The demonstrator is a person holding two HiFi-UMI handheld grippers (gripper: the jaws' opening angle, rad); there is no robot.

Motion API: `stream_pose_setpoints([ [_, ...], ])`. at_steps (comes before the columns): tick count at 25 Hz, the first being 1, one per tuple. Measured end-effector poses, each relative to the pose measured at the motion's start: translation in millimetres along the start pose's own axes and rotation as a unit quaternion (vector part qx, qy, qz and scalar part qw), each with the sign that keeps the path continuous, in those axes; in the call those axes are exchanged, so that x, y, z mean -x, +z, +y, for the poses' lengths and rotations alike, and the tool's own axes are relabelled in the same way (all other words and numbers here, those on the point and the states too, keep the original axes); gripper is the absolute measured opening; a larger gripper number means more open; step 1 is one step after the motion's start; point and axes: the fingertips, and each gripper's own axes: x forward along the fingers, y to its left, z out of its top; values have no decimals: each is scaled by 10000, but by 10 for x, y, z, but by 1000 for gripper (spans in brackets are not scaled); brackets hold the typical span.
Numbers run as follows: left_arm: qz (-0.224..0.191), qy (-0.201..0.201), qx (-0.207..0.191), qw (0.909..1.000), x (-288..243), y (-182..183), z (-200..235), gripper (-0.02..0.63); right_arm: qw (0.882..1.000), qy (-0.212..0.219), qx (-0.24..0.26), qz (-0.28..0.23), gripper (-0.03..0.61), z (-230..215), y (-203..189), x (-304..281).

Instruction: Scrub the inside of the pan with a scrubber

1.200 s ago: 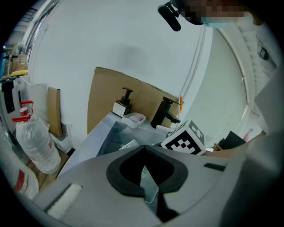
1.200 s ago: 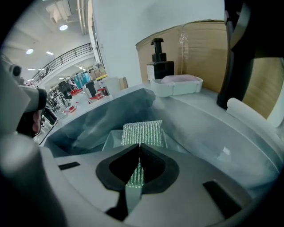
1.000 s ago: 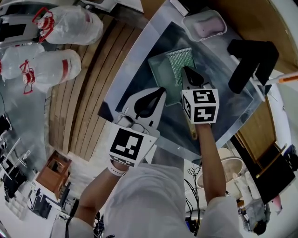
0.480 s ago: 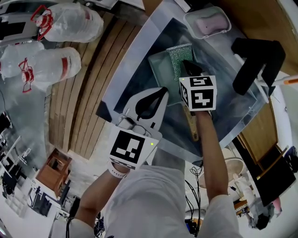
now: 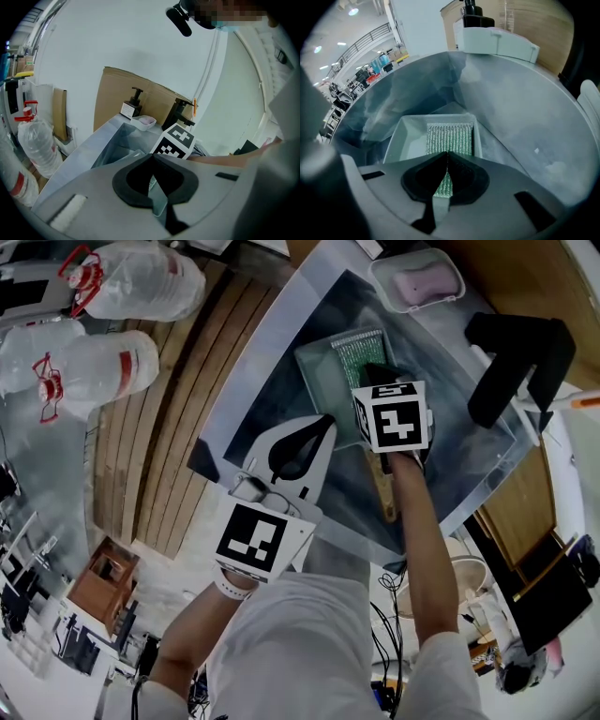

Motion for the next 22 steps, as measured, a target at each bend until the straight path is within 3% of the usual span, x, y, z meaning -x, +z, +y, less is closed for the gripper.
stream_pose_setpoints([
  [10, -52, 8, -14, 10000, 99, -23, -23, 0, 9991, 140, -15, 398, 11, 38, -319, 112],
  [20, -137, 3, -40, 9999, 182, -16, -74, 0, 9994, 5, 249, -220, 15, 80, -199, 222],
  [22, -159, 16, -41, 9999, 200, -11, -74, 0, 9995, 100, 260, -132, 124, 118, -213, 184],
])
